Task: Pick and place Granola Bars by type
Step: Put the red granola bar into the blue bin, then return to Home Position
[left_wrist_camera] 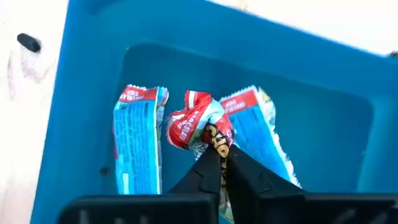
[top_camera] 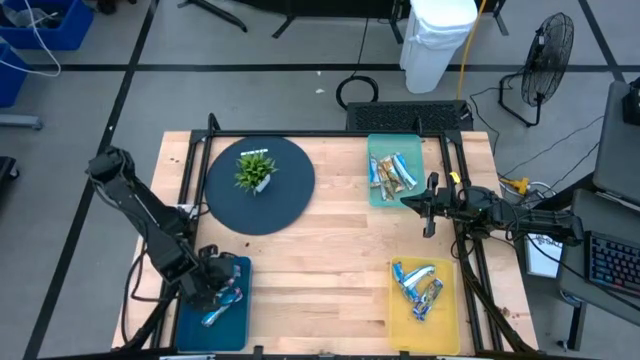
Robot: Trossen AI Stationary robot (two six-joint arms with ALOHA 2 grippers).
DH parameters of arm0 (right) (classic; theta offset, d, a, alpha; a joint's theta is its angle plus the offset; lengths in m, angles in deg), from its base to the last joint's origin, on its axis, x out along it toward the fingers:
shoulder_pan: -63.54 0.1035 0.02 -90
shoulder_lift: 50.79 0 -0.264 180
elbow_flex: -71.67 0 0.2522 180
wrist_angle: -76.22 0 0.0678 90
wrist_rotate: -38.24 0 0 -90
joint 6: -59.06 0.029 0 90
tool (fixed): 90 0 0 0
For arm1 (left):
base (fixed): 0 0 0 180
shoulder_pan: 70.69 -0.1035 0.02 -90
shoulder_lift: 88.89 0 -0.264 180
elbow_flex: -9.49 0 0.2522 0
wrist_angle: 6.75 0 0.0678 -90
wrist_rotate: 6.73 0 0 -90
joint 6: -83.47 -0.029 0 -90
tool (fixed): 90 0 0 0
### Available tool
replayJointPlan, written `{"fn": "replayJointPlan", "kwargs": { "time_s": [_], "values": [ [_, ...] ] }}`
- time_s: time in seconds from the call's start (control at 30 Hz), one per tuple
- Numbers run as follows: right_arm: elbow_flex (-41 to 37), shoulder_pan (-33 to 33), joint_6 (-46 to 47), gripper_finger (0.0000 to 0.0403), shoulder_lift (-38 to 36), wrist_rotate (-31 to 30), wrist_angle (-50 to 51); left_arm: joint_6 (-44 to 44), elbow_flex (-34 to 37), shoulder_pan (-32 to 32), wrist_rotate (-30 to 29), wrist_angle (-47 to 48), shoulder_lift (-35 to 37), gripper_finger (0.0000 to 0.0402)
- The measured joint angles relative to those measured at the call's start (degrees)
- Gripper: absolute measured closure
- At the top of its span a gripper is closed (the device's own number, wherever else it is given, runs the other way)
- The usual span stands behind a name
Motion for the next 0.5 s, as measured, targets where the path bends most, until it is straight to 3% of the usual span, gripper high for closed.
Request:
{"fn": "replayJointPlan", "kwargs": {
  "time_s": [0.23, 0.4, 0.5],
  "values": [
    [0.0, 0.0, 0.0, 0.0399, 0.0, 0.0, 0.0, 0.8, 0.0, -2.5, 0.2, -3.9, 0.0, 0.0304],
    [0.0, 0.0, 0.0, 0.0399, 0.0, 0.0, 0.0, -2.6, 0.0, -3.7, 1.7, -4.2, 0.0, 0.0266],
    [0.0, 0.0, 0.0, 0.0399, 0.0, 0.0, 0.0, -9.6, 0.0, -4.1, -3.2, -6.3, 0.3, 0.0254]
  ]
}}
